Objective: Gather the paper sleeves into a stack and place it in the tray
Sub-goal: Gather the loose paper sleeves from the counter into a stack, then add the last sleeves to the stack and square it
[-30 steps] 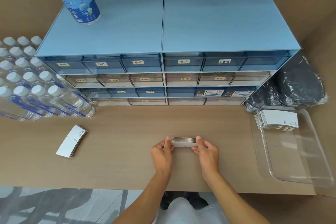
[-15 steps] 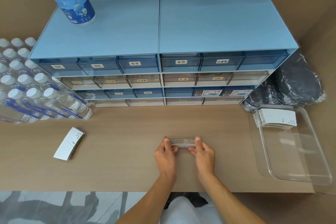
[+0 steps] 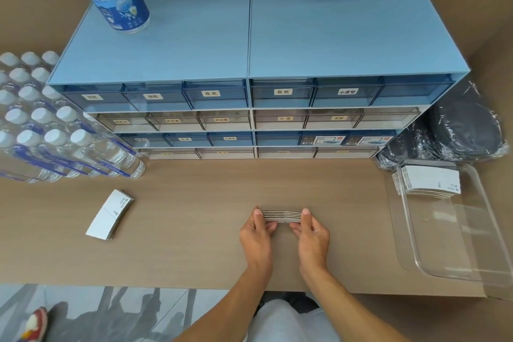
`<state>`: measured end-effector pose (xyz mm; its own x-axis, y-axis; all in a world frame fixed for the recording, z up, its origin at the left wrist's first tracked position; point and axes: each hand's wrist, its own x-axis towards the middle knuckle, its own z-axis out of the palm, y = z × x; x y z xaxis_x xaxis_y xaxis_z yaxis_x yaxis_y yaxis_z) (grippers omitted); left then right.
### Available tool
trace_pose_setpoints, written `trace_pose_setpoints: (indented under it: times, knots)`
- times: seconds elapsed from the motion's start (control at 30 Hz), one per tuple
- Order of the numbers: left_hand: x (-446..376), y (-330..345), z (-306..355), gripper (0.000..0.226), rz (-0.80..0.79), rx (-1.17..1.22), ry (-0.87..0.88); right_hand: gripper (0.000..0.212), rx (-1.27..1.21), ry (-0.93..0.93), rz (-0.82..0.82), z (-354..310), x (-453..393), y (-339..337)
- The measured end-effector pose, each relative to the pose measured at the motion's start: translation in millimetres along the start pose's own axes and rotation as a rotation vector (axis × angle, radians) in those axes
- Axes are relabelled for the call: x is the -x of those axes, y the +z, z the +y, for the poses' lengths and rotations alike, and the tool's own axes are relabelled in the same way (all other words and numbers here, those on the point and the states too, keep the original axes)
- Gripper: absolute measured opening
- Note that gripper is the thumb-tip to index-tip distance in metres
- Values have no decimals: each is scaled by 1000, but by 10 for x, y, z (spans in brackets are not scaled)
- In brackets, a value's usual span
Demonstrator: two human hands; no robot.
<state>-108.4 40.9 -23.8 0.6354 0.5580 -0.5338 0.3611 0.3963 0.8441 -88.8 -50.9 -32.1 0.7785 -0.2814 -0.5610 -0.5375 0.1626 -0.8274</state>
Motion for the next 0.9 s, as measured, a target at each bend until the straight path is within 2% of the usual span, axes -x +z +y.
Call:
trace_pose_setpoints:
  times: [0.2,0.33,0.43,0.63,0.77,0.9]
  knots:
    - [-22,-58,-3,37,-68,-33,18,31,21,-11,-2,-31,17,-2]
    - [-37,-109,74,18,-196,-177,58,31,31,-9,-5,-53,0,-20]
    - [-53,-151,125,30,-263,-283,92,29,43,-17,-16,-70,-24,-25]
    - [-94,-206,294,26,-206,-301,153,28,62,-68,-133,-237,-150,3]
    - [-168,-266,487,23,-166,-265,180,11,63,-92,-350,-423,-198,63]
    - [-204,-350,598,22,-100,-230,113,22,239,-163,-449,-540,-252,77]
